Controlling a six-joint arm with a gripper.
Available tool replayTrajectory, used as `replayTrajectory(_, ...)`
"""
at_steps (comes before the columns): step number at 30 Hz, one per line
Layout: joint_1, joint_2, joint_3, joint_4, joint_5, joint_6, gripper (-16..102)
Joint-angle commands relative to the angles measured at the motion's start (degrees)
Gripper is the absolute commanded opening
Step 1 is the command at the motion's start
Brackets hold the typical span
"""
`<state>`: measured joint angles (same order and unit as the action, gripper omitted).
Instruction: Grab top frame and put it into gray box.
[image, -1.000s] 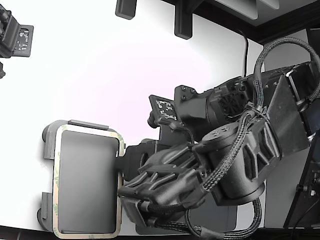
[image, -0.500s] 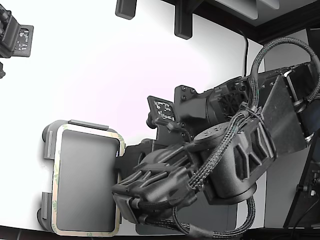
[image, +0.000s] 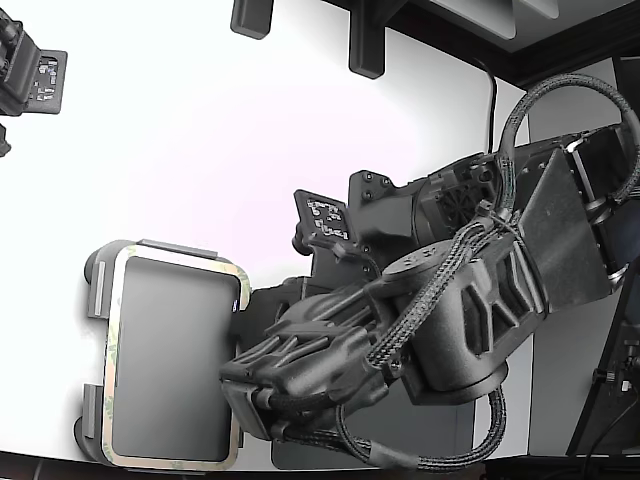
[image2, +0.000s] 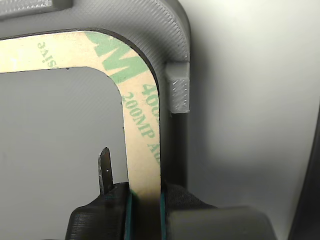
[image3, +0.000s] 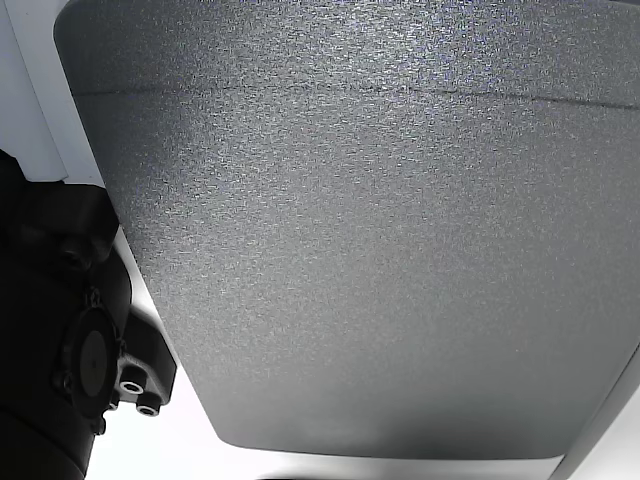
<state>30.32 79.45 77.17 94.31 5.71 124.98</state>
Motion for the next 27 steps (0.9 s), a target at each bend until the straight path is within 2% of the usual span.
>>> replayTrajectory(1,-1.0,1.0,-1.4,0.7,-0.1,0.1,-12)
replayTrajectory(27,-1.8,-0.1,-1.0,0.6,-1.3,-1.3,-12)
